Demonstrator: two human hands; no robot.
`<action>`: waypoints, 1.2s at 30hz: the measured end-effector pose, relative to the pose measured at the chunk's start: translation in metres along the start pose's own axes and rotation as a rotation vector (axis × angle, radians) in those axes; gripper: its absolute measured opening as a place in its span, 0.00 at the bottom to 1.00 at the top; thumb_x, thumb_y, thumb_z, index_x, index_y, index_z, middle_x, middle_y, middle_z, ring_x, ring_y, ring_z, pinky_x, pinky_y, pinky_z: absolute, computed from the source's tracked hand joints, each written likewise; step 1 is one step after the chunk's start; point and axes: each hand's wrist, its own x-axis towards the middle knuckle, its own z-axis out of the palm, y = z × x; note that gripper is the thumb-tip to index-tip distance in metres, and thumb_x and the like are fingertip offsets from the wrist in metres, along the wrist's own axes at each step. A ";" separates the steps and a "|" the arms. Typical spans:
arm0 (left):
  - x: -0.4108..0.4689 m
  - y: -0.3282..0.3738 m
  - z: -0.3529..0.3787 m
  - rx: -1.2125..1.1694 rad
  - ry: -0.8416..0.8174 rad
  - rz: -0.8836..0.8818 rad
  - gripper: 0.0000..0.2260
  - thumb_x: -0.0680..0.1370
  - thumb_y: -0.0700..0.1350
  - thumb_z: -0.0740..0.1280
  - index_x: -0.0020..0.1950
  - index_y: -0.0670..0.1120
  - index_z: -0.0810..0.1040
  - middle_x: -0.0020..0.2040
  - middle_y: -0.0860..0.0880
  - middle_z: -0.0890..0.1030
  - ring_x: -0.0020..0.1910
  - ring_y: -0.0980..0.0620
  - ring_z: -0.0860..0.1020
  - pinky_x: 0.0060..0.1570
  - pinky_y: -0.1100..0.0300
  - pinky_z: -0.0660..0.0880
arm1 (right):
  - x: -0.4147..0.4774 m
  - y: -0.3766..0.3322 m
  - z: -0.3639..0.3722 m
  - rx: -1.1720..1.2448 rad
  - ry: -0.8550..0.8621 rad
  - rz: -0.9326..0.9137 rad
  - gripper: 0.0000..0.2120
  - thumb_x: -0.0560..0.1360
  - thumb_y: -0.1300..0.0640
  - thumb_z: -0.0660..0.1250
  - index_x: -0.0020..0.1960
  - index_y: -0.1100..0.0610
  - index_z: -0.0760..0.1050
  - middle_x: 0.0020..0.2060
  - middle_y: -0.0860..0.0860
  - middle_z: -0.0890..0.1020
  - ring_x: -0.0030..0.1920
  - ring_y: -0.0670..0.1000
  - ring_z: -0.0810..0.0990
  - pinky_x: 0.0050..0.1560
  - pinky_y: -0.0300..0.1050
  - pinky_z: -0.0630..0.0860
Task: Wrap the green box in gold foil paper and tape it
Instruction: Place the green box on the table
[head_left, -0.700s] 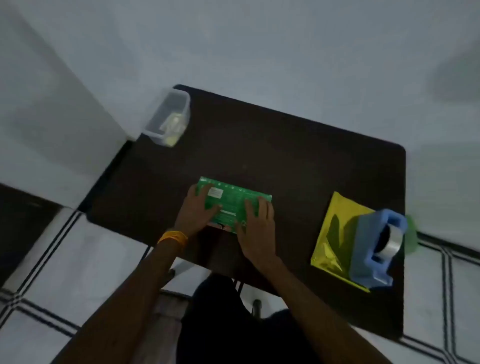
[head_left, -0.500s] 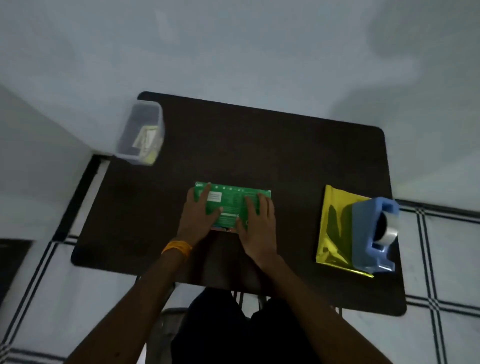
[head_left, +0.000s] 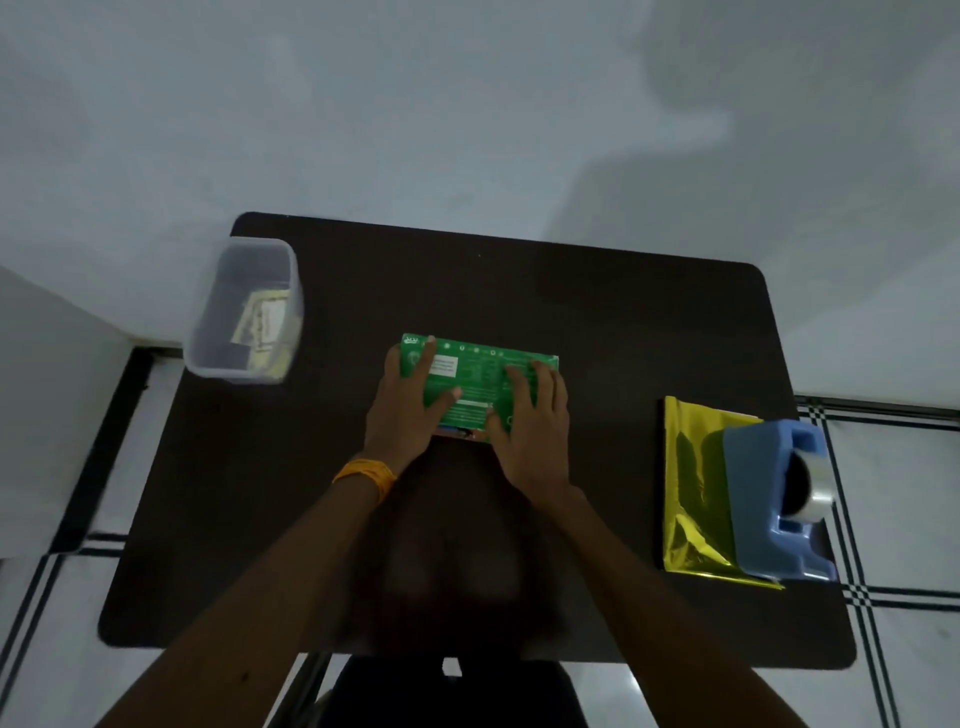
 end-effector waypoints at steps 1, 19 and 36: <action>0.005 -0.001 -0.001 0.005 0.008 0.009 0.34 0.77 0.64 0.63 0.78 0.65 0.48 0.80 0.47 0.46 0.76 0.41 0.59 0.65 0.39 0.72 | 0.006 -0.001 0.000 -0.005 0.014 0.000 0.30 0.76 0.46 0.65 0.75 0.53 0.64 0.76 0.56 0.61 0.77 0.59 0.54 0.72 0.61 0.65; 0.033 -0.029 -0.006 0.154 0.245 0.259 0.27 0.67 0.68 0.72 0.55 0.52 0.71 0.57 0.47 0.70 0.51 0.45 0.75 0.51 0.52 0.74 | 0.020 0.022 0.021 -0.281 0.264 -0.379 0.24 0.75 0.41 0.51 0.64 0.53 0.69 0.62 0.58 0.70 0.61 0.61 0.67 0.52 0.60 0.75; -0.145 -0.134 -0.034 -0.222 0.314 0.144 0.24 0.69 0.63 0.74 0.41 0.41 0.79 0.42 0.44 0.82 0.43 0.46 0.81 0.37 0.53 0.79 | -0.137 -0.067 0.097 0.746 0.143 -0.051 0.24 0.75 0.53 0.71 0.66 0.57 0.67 0.65 0.58 0.76 0.62 0.57 0.77 0.64 0.52 0.75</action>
